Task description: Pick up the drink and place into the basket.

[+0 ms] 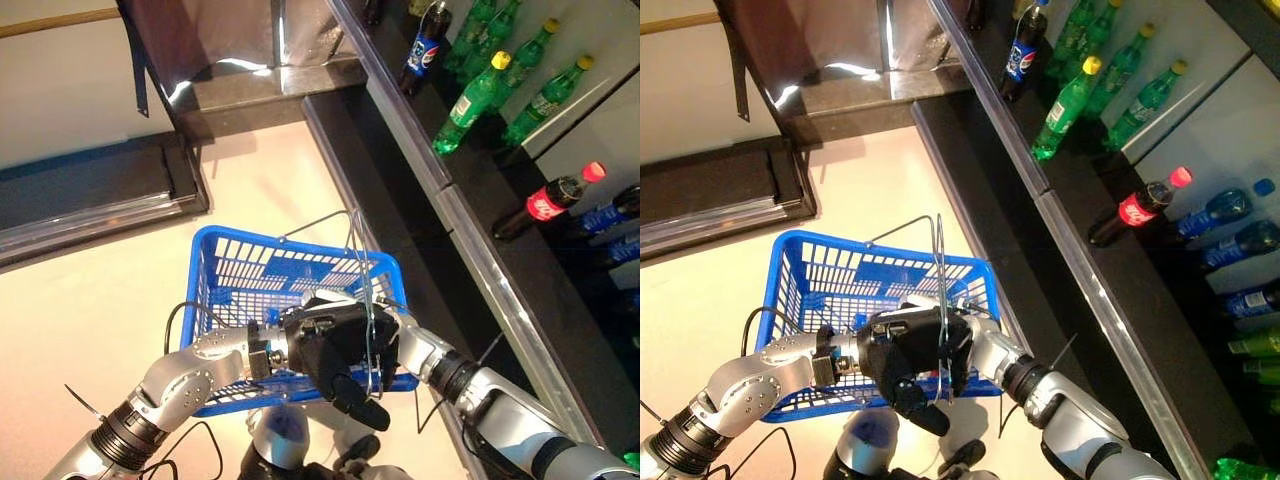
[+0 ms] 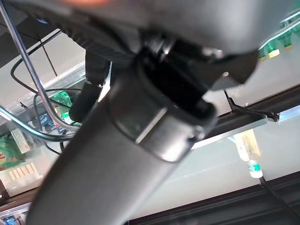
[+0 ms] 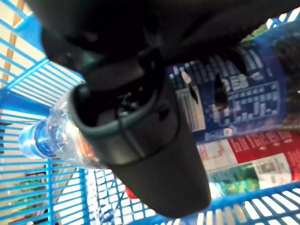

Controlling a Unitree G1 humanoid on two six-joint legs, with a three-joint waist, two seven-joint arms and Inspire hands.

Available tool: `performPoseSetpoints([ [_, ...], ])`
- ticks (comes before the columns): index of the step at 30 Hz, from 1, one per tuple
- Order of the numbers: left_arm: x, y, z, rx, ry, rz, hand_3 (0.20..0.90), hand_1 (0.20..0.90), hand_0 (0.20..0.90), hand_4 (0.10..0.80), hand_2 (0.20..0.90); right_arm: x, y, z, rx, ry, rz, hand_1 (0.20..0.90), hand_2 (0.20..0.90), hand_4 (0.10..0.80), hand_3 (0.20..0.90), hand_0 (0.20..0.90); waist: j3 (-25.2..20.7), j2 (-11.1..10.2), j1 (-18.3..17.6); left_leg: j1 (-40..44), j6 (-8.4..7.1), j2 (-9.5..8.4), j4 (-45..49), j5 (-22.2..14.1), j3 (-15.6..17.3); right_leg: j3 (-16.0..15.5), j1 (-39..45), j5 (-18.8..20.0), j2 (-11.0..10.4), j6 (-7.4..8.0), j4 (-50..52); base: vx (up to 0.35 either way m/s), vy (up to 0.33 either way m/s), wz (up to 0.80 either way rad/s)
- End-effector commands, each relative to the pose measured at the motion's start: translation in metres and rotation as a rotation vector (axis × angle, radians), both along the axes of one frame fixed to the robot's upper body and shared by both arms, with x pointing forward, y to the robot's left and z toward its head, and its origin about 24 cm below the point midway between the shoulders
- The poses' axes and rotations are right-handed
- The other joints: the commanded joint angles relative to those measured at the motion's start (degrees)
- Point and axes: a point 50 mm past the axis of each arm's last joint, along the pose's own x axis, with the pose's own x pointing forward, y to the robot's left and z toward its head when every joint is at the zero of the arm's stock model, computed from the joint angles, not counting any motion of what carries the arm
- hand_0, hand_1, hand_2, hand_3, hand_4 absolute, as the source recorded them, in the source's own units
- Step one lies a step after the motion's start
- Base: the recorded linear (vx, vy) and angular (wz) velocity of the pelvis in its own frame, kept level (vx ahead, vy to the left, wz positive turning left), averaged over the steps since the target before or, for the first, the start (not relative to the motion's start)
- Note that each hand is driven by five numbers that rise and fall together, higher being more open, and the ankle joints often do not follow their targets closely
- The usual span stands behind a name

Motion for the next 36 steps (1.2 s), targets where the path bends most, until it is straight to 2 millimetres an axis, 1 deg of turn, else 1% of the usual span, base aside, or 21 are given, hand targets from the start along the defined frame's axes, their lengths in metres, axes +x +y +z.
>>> performPoseSetpoints([
  [1,-0.073,-0.070,0.123,-0.869,-0.390,-0.635,0.200,0.300,0.300,0.100,0.300,-0.035,0.053,-0.026,0.015,0.088,0.186,0.900,0.900,0.800,0.900,0.900,-25.6,0.7,0.2,-2.8,3.27,-1.75,-4.8,5.1,4.8,0.0,0.4,-2.8,0.5,-1.41,4.0,0.000,0.000,0.00],
  [17,-0.071,-0.069,0.123,-0.865,-0.393,-0.590,0.200,0.300,0.300,0.100,0.300,-0.036,0.049,-0.030,0.042,0.099,0.138,0.900,0.900,0.800,0.900,0.900,-25.6,0.5,0.0,-2.8,3.28,-1.62,-4.8,5.0,5.3,0.1,0.2,-2.6,0.6,-1.34,3.9,0.000,0.000,0.00],
  [22,-0.067,-0.068,0.122,-0.851,-0.412,-0.529,0.200,0.300,0.300,0.100,0.300,-0.034,0.046,-0.030,0.072,0.101,0.091,0.900,0.900,0.800,0.900,0.900,-25.3,0.7,0.0,-2.7,3.26,-1.48,-4.8,4.9,5.5,0.1,0.1,-2.7,0.5,-1.41,4.1,0.000,0.000,0.00],
  [25,-0.061,-0.066,0.121,-0.840,-0.420,-0.457,0.200,0.300,0.300,0.100,0.300,-0.032,0.043,-0.028,0.100,0.091,0.057,0.900,0.900,0.800,0.900,0.900,-25.2,0.7,-0.1,-2.6,3.27,-1.47,-4.8,4.9,5.6,0.1,0.2,-2.7,0.5,-1.38,4.1,0.000,0.000,0.00],
  [26,-0.057,-0.063,0.119,-0.834,-0.424,-0.412,0.200,0.300,0.300,0.100,0.300,-0.031,0.039,-0.027,0.113,0.087,0.037,0.900,0.900,0.800,0.900,0.900,-25.1,0.7,-0.2,-2.5,3.28,-1.44,-4.8,4.9,5.7,0.1,0.3,-2.7,0.6,-1.37,4.1,0.000,0.000,0.00],
  [28,-0.055,-0.060,0.119,-0.833,-0.426,-0.376,0.200,0.300,0.300,0.100,0.300,-0.030,0.036,-0.025,0.123,0.081,0.019,0.900,0.900,0.800,0.900,0.900,-25.1,0.8,-0.2,-2.5,3.28,-1.43,-4.8,4.9,5.7,0.1,0.3,-2.7,0.5,-1.33,4.1,0.000,0.000,0.00],
  [30,-0.049,-0.051,0.114,-0.822,-0.436,-0.300,0.200,0.300,0.300,0.100,0.300,-0.029,0.026,-0.023,0.144,0.065,-0.011,0.900,0.900,0.800,0.900,0.900,-24.8,0.8,-0.4,-2.5,3.19,-1.19,-4.8,4.9,6.2,0.2,0.2,-2.7,0.5,-1.25,4.3,0.000,0.000,0.00],
  [36,-0.040,-0.036,0.106,-0.798,-0.449,-0.192,0.200,0.300,0.300,0.100,0.300,-0.029,0.011,-0.017,0.182,0.031,-0.063,0.900,0.900,0.800,0.900,0.900,-24.3,0.8,-1.0,-2.3,3.15,-0.85,-4.8,4.9,6.9,0.5,0.3,-2.7,0.5,-1.13,4.3,-0.013,-0.007,-0.05],
])
